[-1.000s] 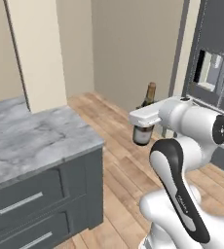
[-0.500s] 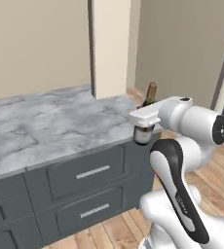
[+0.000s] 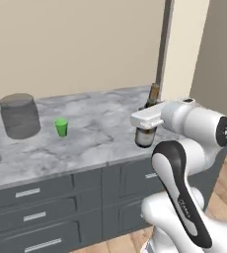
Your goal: Open the cabinet directly in front. Then move the wine and the cup to the dining counter with the jar on it.
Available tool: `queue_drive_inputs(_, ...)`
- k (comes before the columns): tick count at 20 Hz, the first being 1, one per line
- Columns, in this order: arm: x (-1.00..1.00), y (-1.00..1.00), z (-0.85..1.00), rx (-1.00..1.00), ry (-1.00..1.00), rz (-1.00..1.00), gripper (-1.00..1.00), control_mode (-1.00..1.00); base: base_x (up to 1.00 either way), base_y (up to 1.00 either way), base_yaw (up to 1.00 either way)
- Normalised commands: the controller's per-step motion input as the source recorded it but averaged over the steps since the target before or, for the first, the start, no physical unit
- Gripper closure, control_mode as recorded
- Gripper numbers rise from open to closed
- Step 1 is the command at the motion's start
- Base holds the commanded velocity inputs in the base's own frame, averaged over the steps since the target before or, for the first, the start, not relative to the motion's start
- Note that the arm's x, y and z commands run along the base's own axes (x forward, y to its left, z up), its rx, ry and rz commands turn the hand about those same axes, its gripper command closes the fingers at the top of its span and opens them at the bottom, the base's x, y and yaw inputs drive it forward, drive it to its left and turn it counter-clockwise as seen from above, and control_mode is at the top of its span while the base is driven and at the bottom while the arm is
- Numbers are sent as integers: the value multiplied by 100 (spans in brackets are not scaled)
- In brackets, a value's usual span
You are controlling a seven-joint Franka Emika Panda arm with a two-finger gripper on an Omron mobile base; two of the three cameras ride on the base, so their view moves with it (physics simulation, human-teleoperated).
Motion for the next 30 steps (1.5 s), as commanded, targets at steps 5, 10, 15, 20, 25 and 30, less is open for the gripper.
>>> queue_drive_inputs(5,0,0,0,0,0,0,100,100,78,100,25)
queue_drive_inputs(10,0,0,0,0,0,0,100,100,-1,100,20)
queue_drive_inputs(15,0,0,0,0,0,0,100,100,-5,100,4)
queue_drive_inputs(20,0,0,0,0,0,0,100,100,8,26,0)
queue_drive_inputs(25,11,-13,-3,0,0,1,100,-100,2,-1,0)
queue_drive_inputs(30,63,-81,-14,2,2,1,100,-100,0,0,0)
